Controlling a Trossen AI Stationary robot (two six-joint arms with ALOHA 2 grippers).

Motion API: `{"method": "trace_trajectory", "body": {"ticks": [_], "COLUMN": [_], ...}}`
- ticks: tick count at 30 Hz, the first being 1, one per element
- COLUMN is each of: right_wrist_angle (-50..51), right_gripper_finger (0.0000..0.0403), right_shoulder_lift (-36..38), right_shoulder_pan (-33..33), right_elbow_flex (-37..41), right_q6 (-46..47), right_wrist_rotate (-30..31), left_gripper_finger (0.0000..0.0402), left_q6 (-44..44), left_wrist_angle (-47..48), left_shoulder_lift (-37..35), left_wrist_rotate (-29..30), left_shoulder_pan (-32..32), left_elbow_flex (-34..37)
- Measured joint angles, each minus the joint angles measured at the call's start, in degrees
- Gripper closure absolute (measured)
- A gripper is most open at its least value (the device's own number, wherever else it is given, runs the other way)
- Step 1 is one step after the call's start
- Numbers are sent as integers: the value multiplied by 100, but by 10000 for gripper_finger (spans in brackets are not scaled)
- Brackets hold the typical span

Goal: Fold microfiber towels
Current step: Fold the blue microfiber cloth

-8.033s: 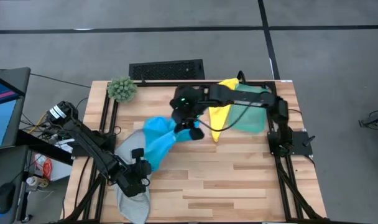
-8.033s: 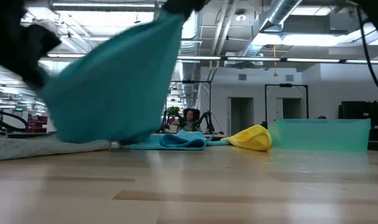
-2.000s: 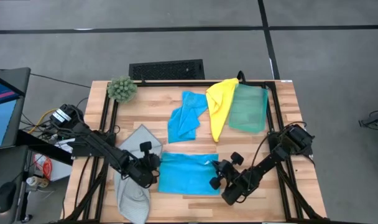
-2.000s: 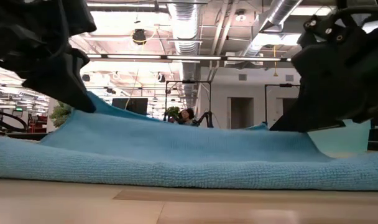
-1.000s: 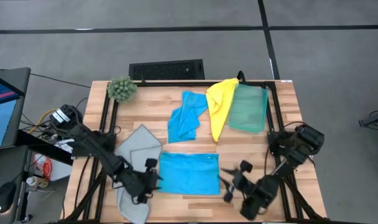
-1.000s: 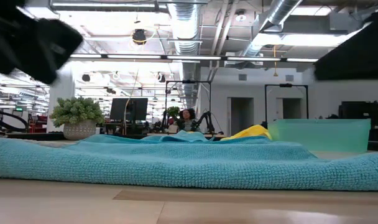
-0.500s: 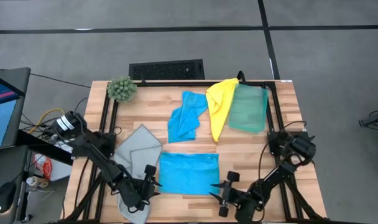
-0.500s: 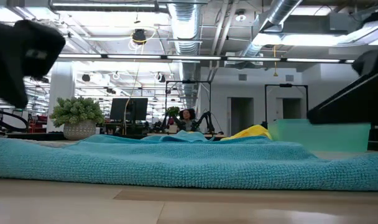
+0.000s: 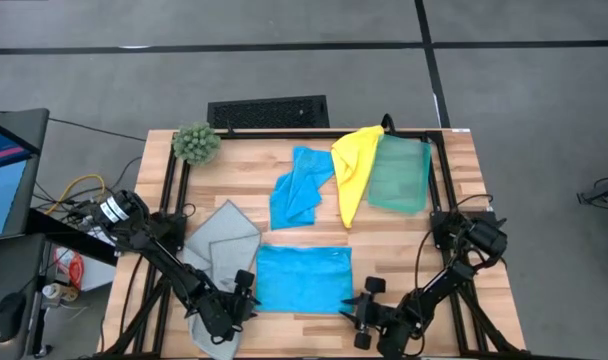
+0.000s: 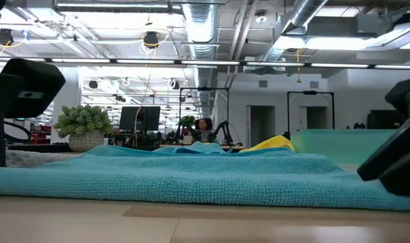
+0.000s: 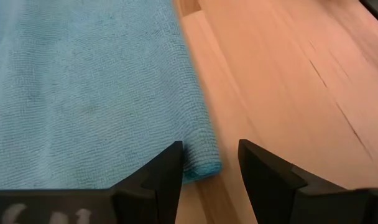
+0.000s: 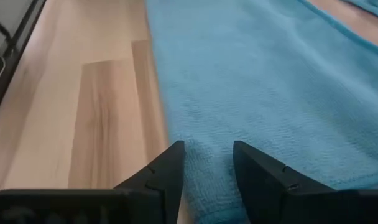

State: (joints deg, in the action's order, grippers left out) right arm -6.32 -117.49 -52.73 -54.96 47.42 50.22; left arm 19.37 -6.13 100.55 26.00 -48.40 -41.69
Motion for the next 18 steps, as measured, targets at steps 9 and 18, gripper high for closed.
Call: {"method": "trace_trajectory", "body": {"ticks": [9,18], "right_wrist_angle": [230,214], "right_gripper_finger": [230,237], "right_shoulder_lift": [38,491], "right_shoulder_pan": [79,48], "right_elbow_flex": [-17,4], "right_q6": [-173,-736], "right_wrist_rotate": [-616,-349], "left_gripper_finger": [252,252], "left_q6": [63,46], "left_wrist_angle": [52,61], "left_shoulder_lift": [0,-2], "left_wrist_rotate": [-24,-28], "left_shoulder_pan": [11,39], "left_elbow_flex": [0,-2]}}
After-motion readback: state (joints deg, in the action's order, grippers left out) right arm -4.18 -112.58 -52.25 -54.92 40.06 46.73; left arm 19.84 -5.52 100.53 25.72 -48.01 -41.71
